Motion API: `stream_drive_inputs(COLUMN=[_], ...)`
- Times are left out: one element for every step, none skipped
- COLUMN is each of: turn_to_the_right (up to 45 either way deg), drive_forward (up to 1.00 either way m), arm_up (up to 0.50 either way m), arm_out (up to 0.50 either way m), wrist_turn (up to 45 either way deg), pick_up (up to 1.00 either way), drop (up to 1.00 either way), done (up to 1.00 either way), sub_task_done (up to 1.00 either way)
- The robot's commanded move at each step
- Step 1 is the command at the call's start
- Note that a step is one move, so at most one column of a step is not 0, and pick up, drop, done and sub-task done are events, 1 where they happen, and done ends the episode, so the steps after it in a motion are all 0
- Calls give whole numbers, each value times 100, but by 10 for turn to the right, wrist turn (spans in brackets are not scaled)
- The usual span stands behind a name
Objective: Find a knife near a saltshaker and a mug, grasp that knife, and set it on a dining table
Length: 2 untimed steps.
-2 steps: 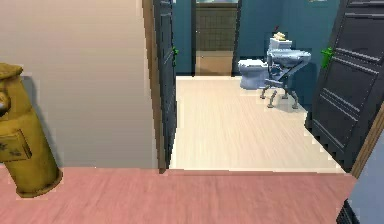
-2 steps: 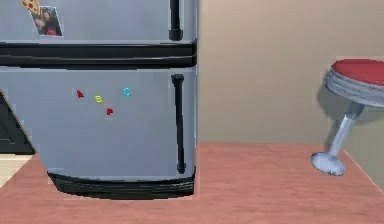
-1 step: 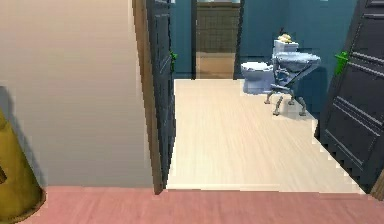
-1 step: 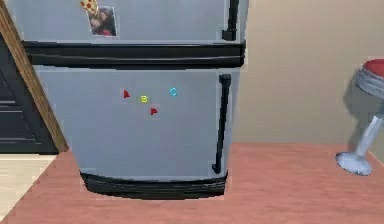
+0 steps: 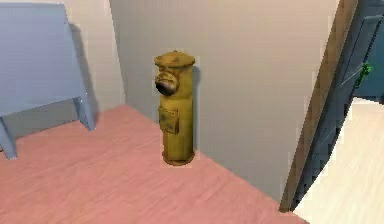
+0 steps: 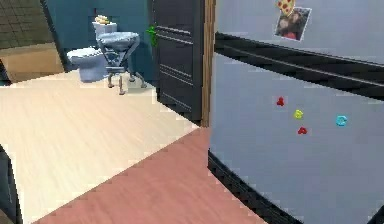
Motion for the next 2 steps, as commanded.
stream_drive_inputs(turn_to_the_right=[-390, -30], drive_forward=[0, 0], arm_up=[0, 0], arm_out=[0, 0], wrist_turn=[0, 0], pick_up=[0, 0], drop=[0, 0], done=[0, 0], sub_task_done=[0, 0])
